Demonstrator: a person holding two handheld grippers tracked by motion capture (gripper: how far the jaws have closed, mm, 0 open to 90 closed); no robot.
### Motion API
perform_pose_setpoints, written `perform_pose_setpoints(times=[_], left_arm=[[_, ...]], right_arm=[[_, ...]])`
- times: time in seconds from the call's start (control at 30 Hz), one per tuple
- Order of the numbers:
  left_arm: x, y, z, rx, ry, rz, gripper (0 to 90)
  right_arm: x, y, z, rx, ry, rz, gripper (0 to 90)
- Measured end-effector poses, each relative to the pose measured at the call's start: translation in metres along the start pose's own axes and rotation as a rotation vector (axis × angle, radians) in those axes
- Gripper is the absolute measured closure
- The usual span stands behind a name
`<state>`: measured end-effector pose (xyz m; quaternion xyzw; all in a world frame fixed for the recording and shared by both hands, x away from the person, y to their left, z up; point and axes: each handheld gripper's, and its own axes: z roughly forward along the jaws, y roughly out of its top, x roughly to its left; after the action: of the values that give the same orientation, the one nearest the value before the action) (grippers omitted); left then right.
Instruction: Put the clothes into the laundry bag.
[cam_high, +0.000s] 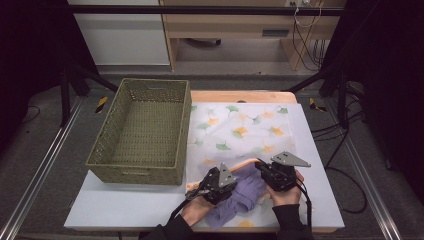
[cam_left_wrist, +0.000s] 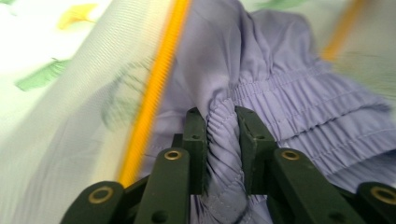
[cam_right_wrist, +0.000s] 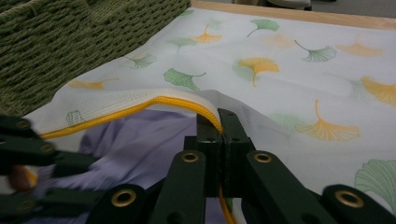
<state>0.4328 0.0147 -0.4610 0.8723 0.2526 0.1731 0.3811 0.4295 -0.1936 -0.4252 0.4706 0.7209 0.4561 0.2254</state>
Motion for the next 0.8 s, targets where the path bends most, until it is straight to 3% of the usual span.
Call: perform_pose_setpoints(times=[0.07,0.1,0.17,0.2,0.3,0.43,0.53,0.67,0.8], left_arm=[[0.003,-0.001,0.01,-0.004,0.026,0.005,68.9],[0.005,-0.002,0.014,-0.007,0.033,0.003,62.8],[0.006,-0.002,0.016,-0.012,0.025,-0.008,57.8],[0.007,-0.002,0.015,-0.014,0.024,-0.013,57.8],[0.007,-0.001,0.006,-0.024,-0.009,-0.021,44.1],[0.004,-0.001,-0.013,-0.018,-0.059,-0.013,34.3],[0.001,-0.007,-0.028,-0.009,-0.082,0.009,32.6],[-0.001,-0.021,-0.034,0.033,-0.07,0.024,31.7],[0.004,-0.034,-0.026,0.07,-0.081,-0.024,33.2]], right_arm=[[0.001,0.0,0.0,-0.002,0.004,-0.001,88.5],[0.001,0.0,0.0,-0.002,0.007,-0.002,88.5],[0.001,0.0,0.0,0.0,0.007,-0.005,88.5],[0.001,0.0,0.0,0.0,0.007,-0.005,88.5],[0.001,0.0,0.001,0.003,0.004,-0.006,88.5],[0.0,0.0,-0.001,-0.004,0.003,-0.002,88.2],[0.0,0.0,-0.001,-0.006,0.001,0.003,88.2],[-0.001,0.0,-0.001,-0.004,0.0,0.0,88.2],[0.0,-0.001,0.0,0.001,-0.002,-0.004,88.3]])
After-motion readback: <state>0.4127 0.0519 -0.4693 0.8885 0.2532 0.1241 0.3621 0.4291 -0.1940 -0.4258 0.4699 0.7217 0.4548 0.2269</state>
